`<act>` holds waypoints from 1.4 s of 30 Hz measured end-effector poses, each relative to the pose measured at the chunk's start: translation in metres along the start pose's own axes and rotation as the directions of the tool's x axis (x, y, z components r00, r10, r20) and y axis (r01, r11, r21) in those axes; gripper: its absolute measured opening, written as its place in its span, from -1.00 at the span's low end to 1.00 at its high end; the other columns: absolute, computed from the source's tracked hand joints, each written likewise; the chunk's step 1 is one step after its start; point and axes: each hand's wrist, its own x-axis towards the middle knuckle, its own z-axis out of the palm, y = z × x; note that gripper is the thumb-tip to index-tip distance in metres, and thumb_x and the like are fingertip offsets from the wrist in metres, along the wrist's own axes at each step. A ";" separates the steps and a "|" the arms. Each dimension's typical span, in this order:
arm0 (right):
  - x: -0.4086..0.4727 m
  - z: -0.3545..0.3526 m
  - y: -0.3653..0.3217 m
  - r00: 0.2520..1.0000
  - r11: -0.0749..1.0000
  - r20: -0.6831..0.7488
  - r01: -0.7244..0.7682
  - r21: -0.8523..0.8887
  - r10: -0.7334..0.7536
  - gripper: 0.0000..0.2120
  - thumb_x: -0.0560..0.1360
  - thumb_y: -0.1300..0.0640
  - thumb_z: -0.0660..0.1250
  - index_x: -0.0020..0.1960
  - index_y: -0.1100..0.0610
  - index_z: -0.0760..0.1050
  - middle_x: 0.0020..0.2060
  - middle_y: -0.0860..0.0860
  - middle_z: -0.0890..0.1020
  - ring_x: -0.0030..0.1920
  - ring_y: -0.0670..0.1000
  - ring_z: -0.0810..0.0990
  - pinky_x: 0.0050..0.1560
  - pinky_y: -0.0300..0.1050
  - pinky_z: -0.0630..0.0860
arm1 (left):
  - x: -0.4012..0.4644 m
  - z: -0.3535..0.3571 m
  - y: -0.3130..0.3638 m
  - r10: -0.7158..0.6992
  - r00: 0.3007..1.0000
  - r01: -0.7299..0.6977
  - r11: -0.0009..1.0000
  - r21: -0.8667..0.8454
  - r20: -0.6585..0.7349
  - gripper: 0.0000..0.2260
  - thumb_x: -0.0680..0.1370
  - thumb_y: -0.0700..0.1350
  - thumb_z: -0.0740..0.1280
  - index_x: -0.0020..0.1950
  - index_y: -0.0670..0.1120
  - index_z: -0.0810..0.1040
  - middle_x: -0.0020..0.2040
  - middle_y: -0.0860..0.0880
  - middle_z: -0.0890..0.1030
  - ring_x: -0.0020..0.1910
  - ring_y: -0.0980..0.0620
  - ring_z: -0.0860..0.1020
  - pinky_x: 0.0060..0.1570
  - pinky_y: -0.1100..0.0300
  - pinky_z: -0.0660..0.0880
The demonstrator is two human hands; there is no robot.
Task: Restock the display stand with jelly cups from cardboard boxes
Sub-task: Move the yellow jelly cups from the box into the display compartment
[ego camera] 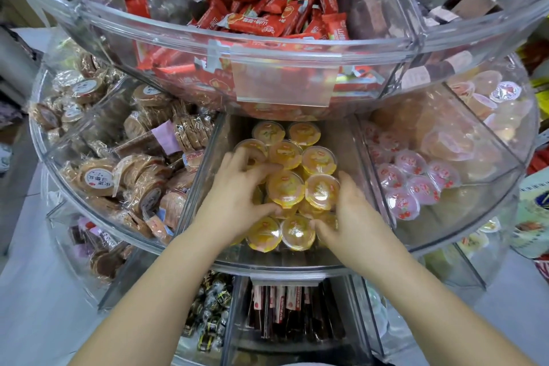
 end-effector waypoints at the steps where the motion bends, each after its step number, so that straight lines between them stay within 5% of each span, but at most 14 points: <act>1: -0.005 0.000 -0.001 0.997 0.995 -0.047 0.059 -0.087 -0.063 -0.33 0.45 0.13 0.37 0.43 0.14 0.09 0.39 0.08 0.25 0.30 0.11 0.41 0.16 -0.11 0.38 | -0.001 -0.003 -0.002 0.014 1.000 -0.014 1.000 0.011 -0.008 -0.40 0.25 -0.01 0.56 0.26 0.00 0.52 0.19 -0.07 0.42 0.19 -0.09 0.34 0.19 0.14 0.24; 5: -0.005 0.000 0.000 0.969 0.944 -0.120 0.178 -0.279 -0.218 -0.45 0.46 0.23 0.33 0.40 0.15 0.23 0.41 0.08 0.22 0.33 0.11 0.29 0.28 -0.06 0.35 | -0.003 -0.004 -0.004 0.005 0.993 -0.027 0.982 0.185 0.121 -0.23 0.38 0.01 0.47 0.49 -0.07 0.18 0.51 -0.12 0.14 0.50 -0.11 0.06 0.46 -0.03 0.10; 8: 0.007 0.001 0.002 0.966 0.918 -0.079 0.206 -0.340 -0.246 -0.52 0.49 0.25 0.26 0.38 0.05 0.30 0.38 0.00 0.31 0.32 0.04 0.29 0.27 -0.13 0.36 | -0.003 0.003 -0.005 -0.047 0.974 -0.017 0.961 0.277 0.223 -0.25 0.50 -0.14 0.32 0.53 -0.09 -0.08 0.56 -0.09 -0.11 0.53 -0.05 -0.16 0.50 0.03 -0.10; 12: 0.013 0.001 0.003 0.954 0.911 -0.086 0.245 -0.333 -0.288 -0.48 0.42 0.38 0.29 0.32 0.05 0.41 0.27 -0.03 0.48 0.25 0.03 0.39 0.21 -0.12 0.43 | 0.000 0.001 -0.004 -0.039 0.991 0.029 0.996 0.083 0.127 -0.34 0.44 -0.42 0.18 0.51 -0.11 0.10 0.54 -0.10 0.05 0.53 -0.04 -0.01 0.49 0.06 -0.01; 18: 0.015 0.004 0.000 0.943 0.902 -0.130 0.245 -0.354 -0.307 -0.55 0.34 0.38 0.40 0.21 0.14 0.52 0.14 0.05 0.58 0.17 0.11 0.48 0.06 -0.05 0.51 | -0.005 -0.004 0.000 -0.076 0.997 0.078 0.996 -0.053 0.028 -0.27 0.41 -0.32 0.38 0.50 -0.06 0.15 0.53 -0.02 0.09 0.49 -0.01 0.13 0.36 0.34 0.02; 21: 0.015 0.001 -0.002 0.915 0.879 -0.137 0.311 -0.361 -0.379 -0.54 0.21 0.26 0.56 0.08 0.18 0.56 0.03 0.11 0.61 0.07 0.18 0.55 0.01 -0.02 0.54 | -0.017 -0.013 -0.001 -0.054 0.998 0.055 0.997 0.046 -0.040 -0.27 0.36 -0.34 0.41 0.48 -0.12 0.20 0.49 -0.12 0.19 0.44 -0.10 0.24 0.30 0.30 0.14; 23: 0.016 0.001 -0.005 0.880 0.842 -0.141 0.372 -0.391 -0.454 -0.53 0.14 0.20 0.60 0.01 0.20 0.58 -0.02 0.12 0.63 0.00 0.20 0.58 -0.03 0.01 0.55 | -0.024 -0.015 0.004 -0.095 0.993 0.107 0.977 0.185 -0.072 -0.39 0.38 -0.36 0.37 0.40 -0.16 0.30 0.37 -0.15 0.36 0.28 -0.16 0.43 0.14 0.19 0.38; 26: 0.021 0.004 -0.013 0.849 0.798 -0.111 0.430 -0.424 -0.516 -0.59 0.13 0.19 0.61 -0.05 0.17 0.62 -0.08 0.08 0.67 -0.06 0.17 0.62 -0.13 -0.03 0.55 | -0.024 -0.012 0.009 -0.138 0.989 0.151 0.926 0.347 -0.062 -0.60 0.43 -0.36 0.28 0.26 -0.14 0.46 0.16 -0.10 0.51 0.11 -0.14 0.50 -0.08 0.06 0.46; 33: 0.033 0.011 -0.013 0.806 0.753 -0.108 0.483 -0.446 -0.581 -0.68 0.15 0.31 0.56 -0.12 0.15 0.65 -0.22 0.05 0.69 -0.21 0.14 0.64 -0.18 -0.07 0.54 | -0.027 -0.015 0.003 0.013 0.998 0.010 0.944 0.329 -0.069 -0.68 0.16 -0.43 0.50 -0.15 -0.18 0.67 -0.22 -0.12 0.67 -0.26 -0.16 0.64 -0.41 0.10 0.55; 38: 0.035 0.015 -0.015 0.829 0.786 -0.108 0.468 -0.405 -0.549 -0.69 0.18 0.33 0.52 -0.09 0.17 0.63 -0.19 0.08 0.67 -0.15 0.16 0.62 -0.13 -0.01 0.53 | -0.026 -0.014 0.005 -0.036 0.997 0.054 0.951 0.306 -0.064 -0.72 0.23 -0.46 0.42 -0.14 -0.21 0.62 -0.21 -0.15 0.61 -0.23 -0.19 0.59 -0.38 0.08 0.51; 42: 0.032 0.008 -0.010 0.855 0.833 -0.111 0.451 -0.321 -0.506 -0.50 0.17 0.14 0.60 0.07 0.16 0.57 -0.02 0.08 0.65 0.04 0.17 0.58 0.05 0.03 0.48 | -0.031 -0.009 0.006 -0.069 0.992 0.095 0.956 0.277 -0.104 -0.73 0.41 -0.37 0.35 0.09 -0.20 0.53 0.03 -0.13 0.52 0.06 -0.15 0.49 -0.06 -0.02 0.51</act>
